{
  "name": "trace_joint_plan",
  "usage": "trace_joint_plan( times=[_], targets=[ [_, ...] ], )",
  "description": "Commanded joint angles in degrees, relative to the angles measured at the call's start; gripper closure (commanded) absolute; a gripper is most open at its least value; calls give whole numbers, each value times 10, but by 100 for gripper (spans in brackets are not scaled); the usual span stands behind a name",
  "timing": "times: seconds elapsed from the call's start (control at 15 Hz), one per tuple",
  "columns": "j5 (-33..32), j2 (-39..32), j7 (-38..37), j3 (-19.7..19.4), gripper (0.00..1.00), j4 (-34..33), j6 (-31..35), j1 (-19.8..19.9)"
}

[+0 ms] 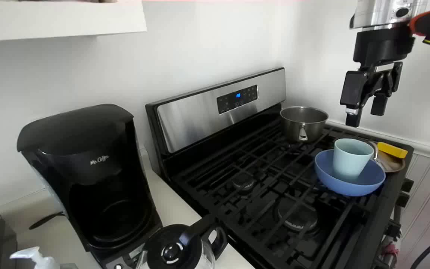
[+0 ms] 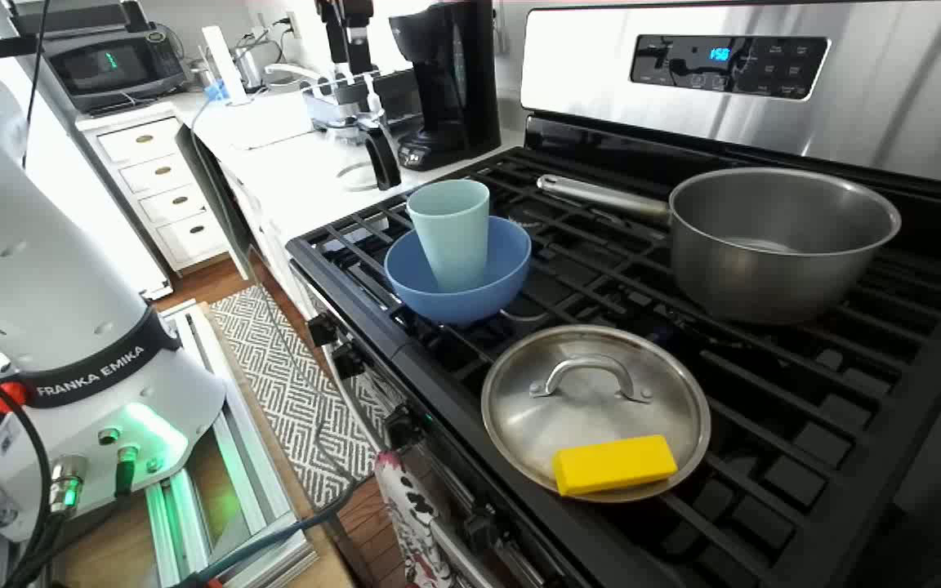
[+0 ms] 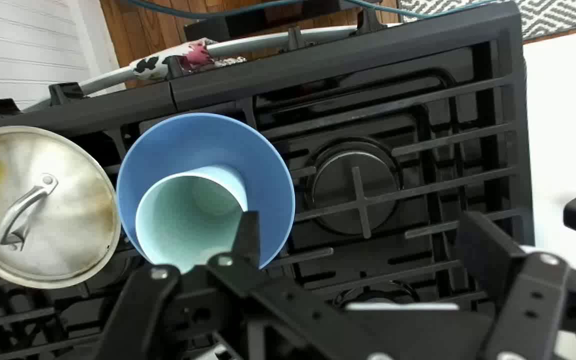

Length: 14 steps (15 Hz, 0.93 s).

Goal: Pick up the silver pot on the top right burner on the stove and place it on the top left burner on the hob of the stove

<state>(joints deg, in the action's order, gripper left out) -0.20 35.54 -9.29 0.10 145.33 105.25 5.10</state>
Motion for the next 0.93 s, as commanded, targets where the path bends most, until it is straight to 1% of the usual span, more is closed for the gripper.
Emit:
trace_joint_plan(
  times=[0.0,0.47,0.53,0.67,0.87],
  targets=[
    [-1,0,0,-1,0,-1,-1,-1],
    [-1,0,0,-1,0,-1,-1,-1],
    [6,4,-3,-7,0,0,6,1],
    [14,15,-33,-22,0,4,36,23],
    [12,17,-42,-58,0,1,66,59]
  ],
)
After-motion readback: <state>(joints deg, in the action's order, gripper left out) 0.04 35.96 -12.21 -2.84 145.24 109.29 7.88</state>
